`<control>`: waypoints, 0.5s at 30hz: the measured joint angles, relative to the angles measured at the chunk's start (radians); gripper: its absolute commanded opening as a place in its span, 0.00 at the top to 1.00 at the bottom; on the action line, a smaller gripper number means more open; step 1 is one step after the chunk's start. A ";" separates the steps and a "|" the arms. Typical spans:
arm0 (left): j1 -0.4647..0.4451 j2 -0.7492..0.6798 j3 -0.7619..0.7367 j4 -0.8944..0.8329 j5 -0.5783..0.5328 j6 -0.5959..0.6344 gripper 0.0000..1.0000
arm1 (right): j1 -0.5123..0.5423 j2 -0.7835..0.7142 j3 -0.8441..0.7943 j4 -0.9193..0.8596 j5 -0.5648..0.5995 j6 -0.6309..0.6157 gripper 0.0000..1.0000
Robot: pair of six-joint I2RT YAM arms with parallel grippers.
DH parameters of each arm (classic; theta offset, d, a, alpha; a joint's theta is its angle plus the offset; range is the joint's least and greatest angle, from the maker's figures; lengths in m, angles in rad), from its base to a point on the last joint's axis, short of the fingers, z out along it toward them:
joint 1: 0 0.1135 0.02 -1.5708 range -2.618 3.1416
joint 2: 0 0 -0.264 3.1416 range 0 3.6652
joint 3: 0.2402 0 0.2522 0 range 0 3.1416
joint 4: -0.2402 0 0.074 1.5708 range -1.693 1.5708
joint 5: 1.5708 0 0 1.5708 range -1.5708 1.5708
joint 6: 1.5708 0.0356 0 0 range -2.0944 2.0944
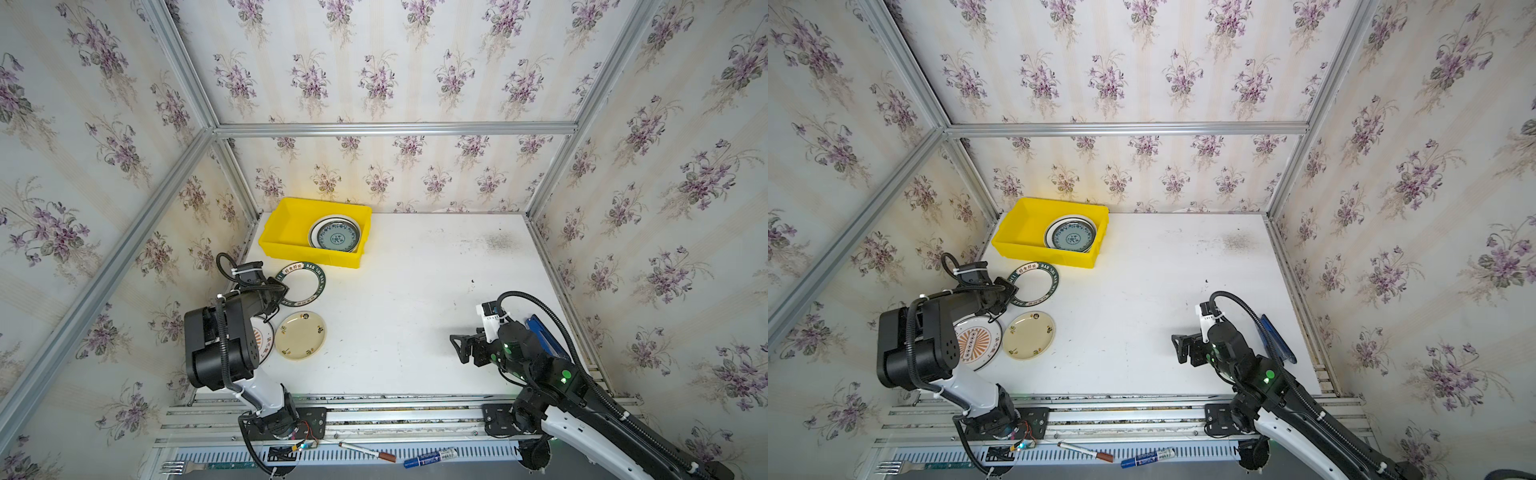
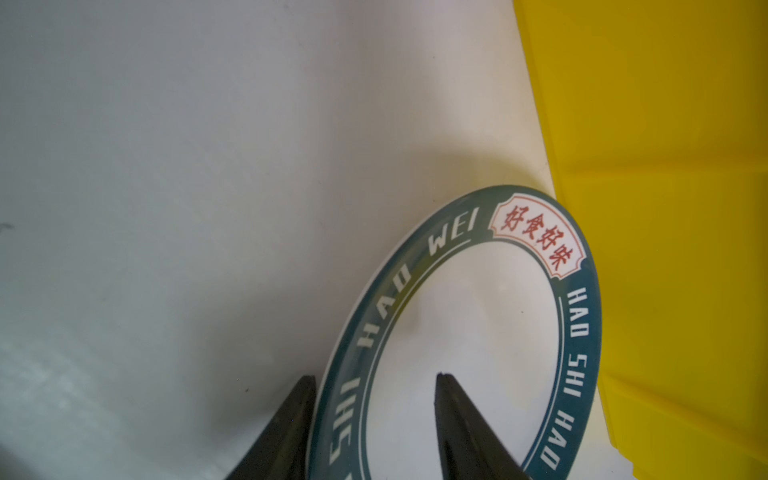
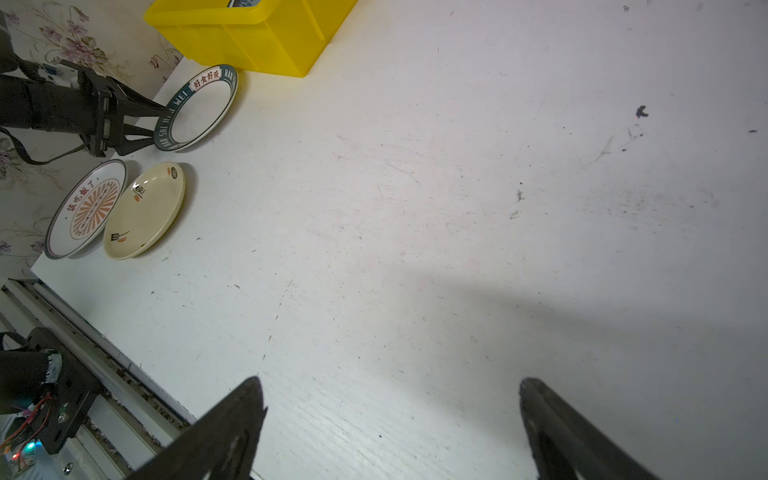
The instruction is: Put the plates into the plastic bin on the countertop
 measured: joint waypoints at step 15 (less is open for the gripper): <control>-0.001 -0.020 -0.024 0.064 0.053 -0.004 0.65 | -0.003 0.048 0.032 0.000 0.024 -0.018 0.02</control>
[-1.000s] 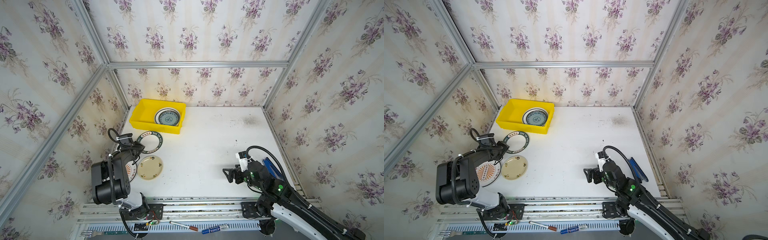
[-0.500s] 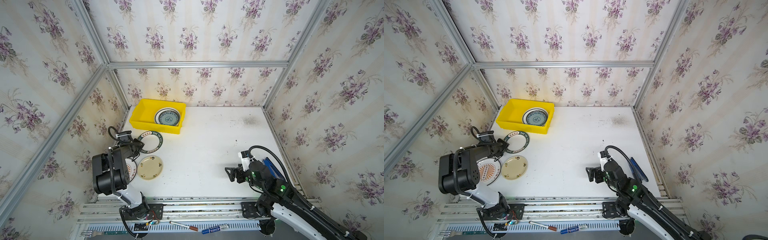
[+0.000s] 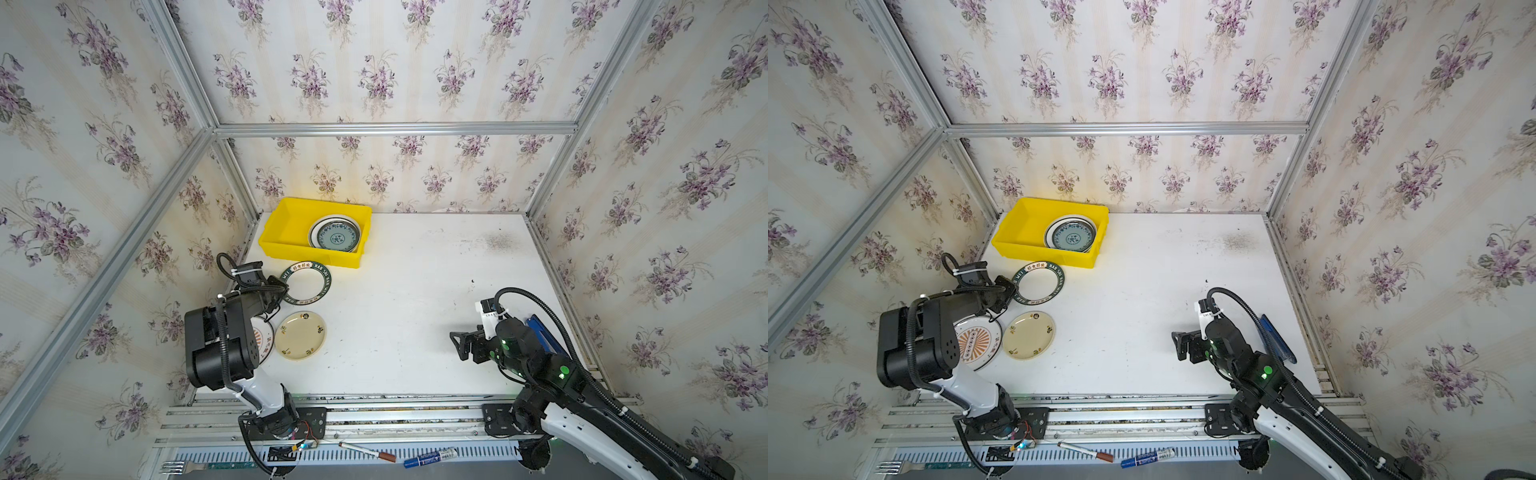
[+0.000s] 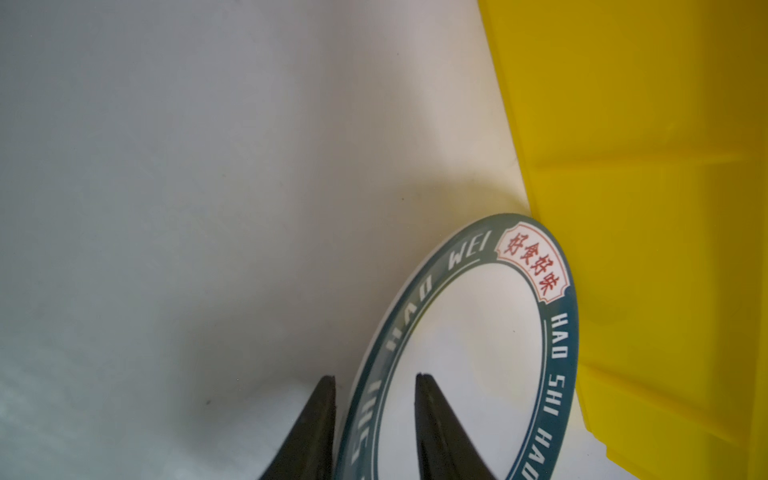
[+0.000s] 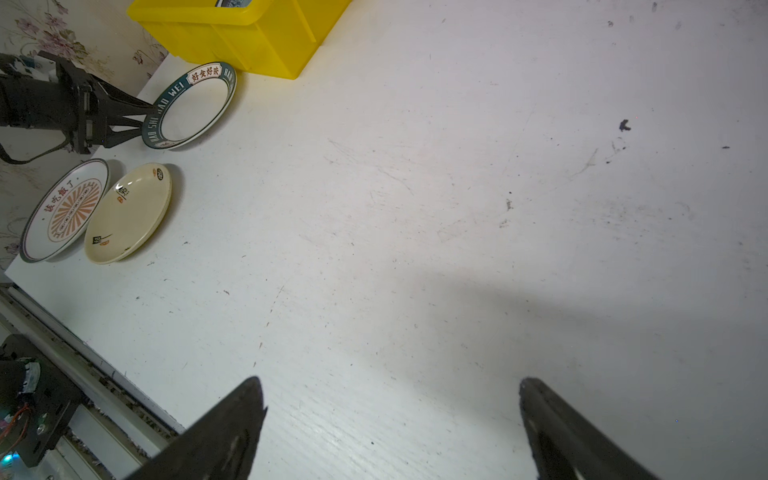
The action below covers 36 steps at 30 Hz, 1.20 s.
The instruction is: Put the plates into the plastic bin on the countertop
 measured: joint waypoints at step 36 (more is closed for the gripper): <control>-0.101 0.133 0.069 0.048 0.179 0.047 0.62 | -0.010 0.019 0.000 0.006 0.007 0.008 0.02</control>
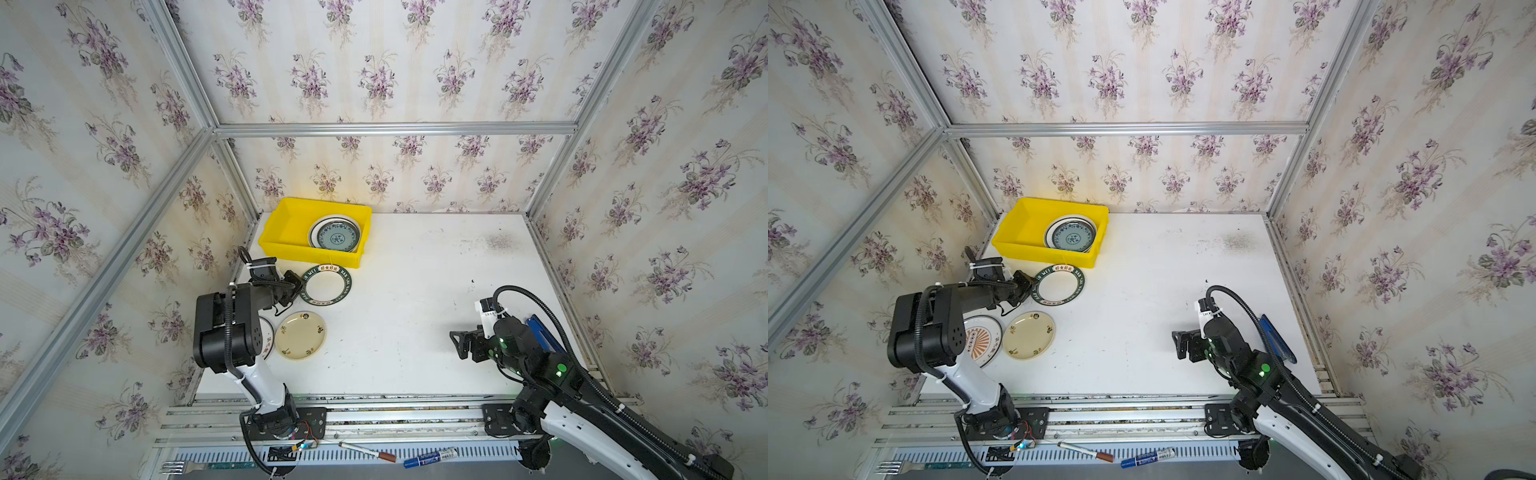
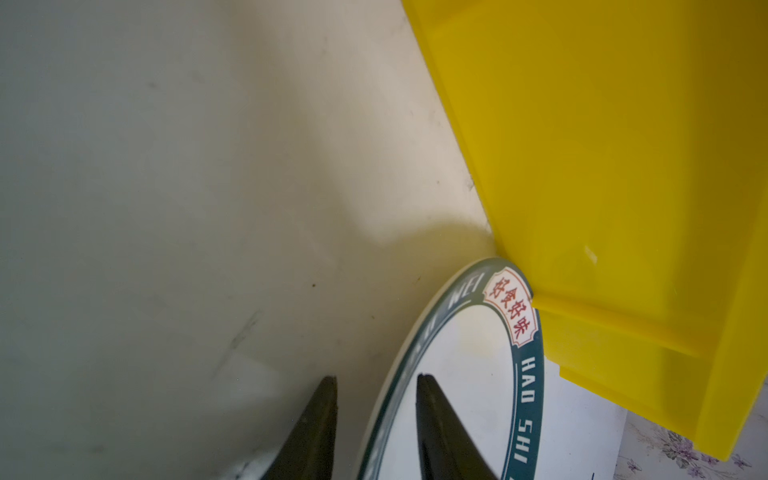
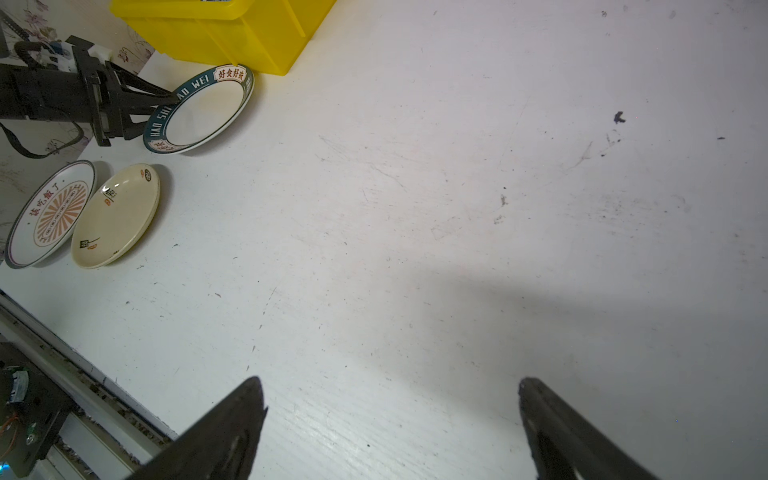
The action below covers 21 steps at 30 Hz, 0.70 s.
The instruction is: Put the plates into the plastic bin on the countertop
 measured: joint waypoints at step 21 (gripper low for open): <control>-0.019 -0.011 0.025 0.002 0.105 0.021 1.00 | -0.002 -0.021 0.000 -0.007 0.032 0.011 0.02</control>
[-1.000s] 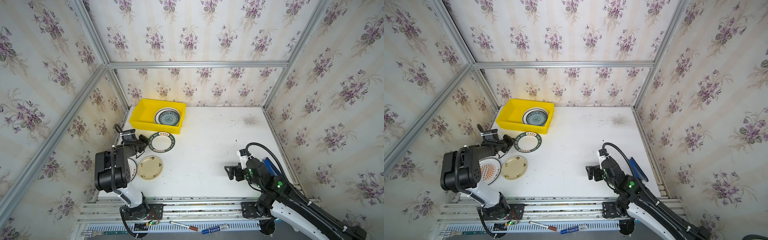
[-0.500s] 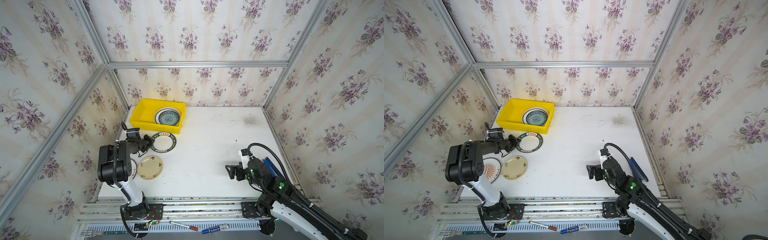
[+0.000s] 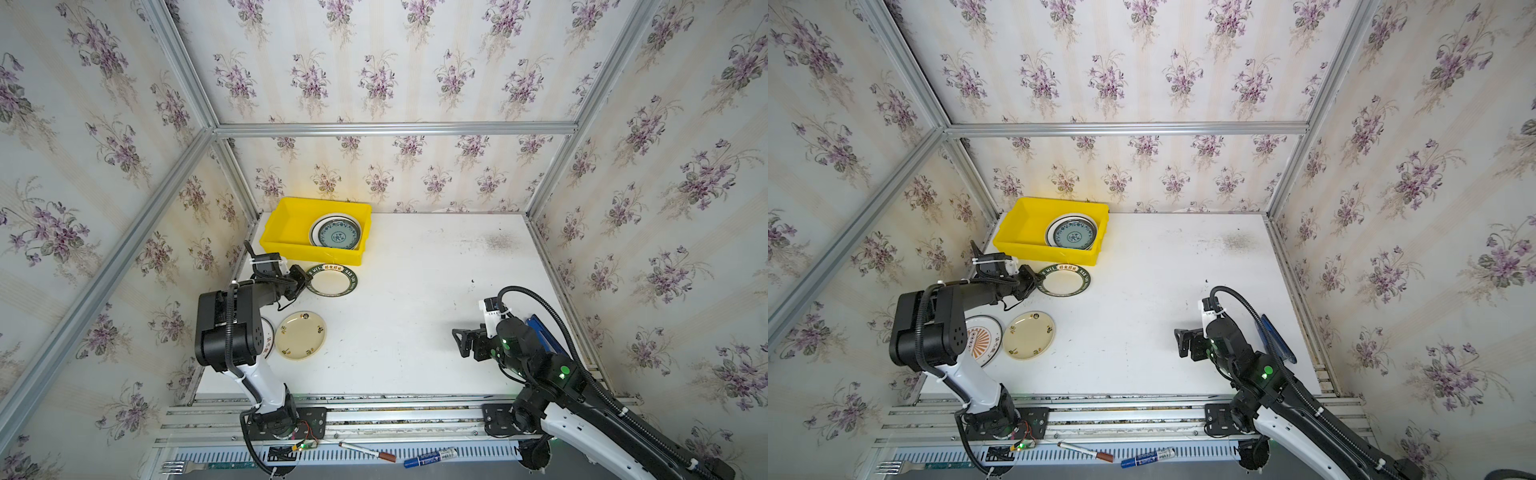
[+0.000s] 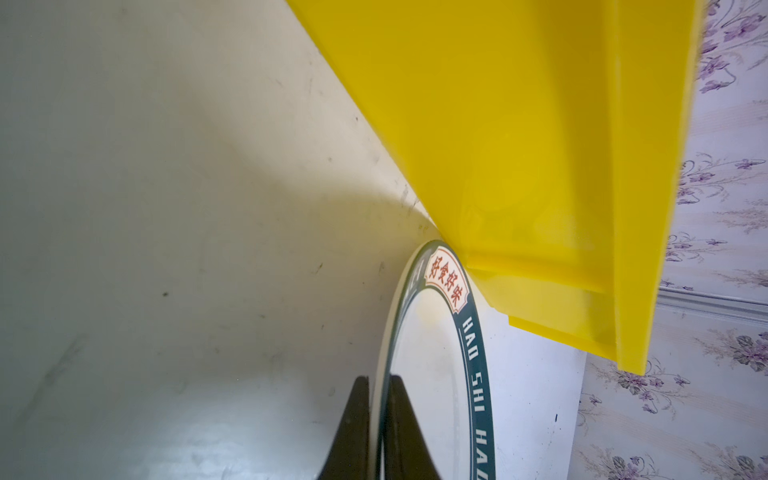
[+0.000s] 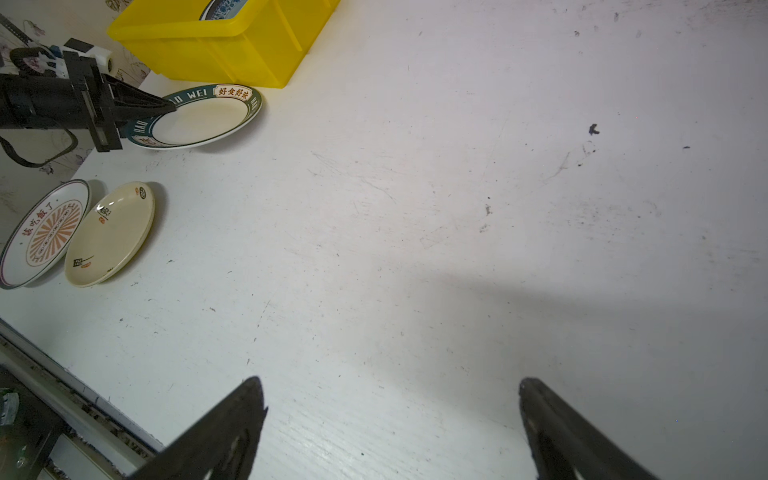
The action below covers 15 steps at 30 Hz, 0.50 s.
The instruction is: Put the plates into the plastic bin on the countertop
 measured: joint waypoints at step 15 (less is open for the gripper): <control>-0.056 -0.175 -0.062 -0.086 -0.024 0.016 1.00 | 0.000 0.012 0.000 0.030 -0.031 0.019 0.02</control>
